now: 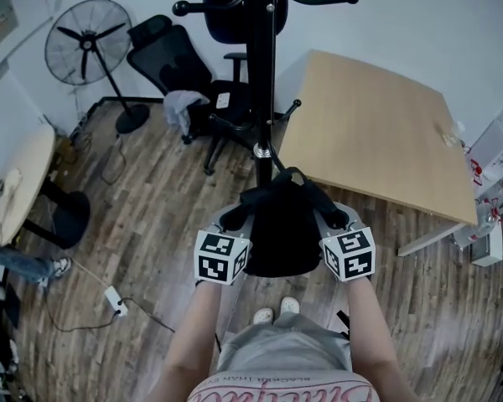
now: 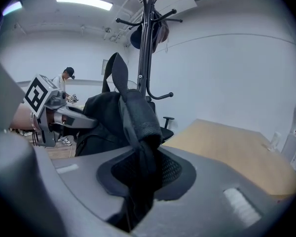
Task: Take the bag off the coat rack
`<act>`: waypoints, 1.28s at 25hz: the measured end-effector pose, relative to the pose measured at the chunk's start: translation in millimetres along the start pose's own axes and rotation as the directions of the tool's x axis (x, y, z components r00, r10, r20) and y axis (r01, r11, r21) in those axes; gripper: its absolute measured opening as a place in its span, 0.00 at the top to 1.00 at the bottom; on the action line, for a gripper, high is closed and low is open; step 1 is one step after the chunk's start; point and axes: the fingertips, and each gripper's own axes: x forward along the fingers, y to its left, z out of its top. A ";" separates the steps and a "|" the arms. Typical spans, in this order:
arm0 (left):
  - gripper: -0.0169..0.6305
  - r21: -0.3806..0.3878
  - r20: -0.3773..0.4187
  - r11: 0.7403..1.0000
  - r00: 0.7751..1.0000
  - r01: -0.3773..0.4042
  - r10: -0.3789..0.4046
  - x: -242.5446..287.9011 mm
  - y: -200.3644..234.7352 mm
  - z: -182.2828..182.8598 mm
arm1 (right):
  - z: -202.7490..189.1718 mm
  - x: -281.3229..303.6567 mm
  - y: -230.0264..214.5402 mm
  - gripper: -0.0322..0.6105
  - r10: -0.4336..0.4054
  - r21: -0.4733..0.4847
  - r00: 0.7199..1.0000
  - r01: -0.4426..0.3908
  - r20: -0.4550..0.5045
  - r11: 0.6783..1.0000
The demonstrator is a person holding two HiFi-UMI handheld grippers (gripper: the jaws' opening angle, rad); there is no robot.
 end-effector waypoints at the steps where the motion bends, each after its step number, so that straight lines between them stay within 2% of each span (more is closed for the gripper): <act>1: 0.87 0.006 0.001 1.000 1.000 0.011 -0.011 0.2 -3.8 0.8 | -0.9 -4.1 -1.5 0.85 -0.013 0.007 1.000 0.013 0.001 1.000; 11: 0.87 0.075 0.003 0.987 0.989 0.145 -0.146 13.8 -47.3 8.8 | -18.6 -48.6 -23.7 0.85 -0.161 0.075 0.987 0.160 0.003 0.984; 20: 0.87 0.139 0.017 0.957 0.966 0.253 -0.258 43.1 -98.4 31.9 | -25.6 -91.3 -66.5 0.85 -0.295 0.115 0.955 0.293 -0.001 0.949; 32: 0.87 0.198 0.110 0.936 0.942 0.292 -0.318 80.7 -150.9 92.6 | 6.2 -137.6 -132.2 0.85 -0.412 0.083 0.910 0.407 0.052 0.910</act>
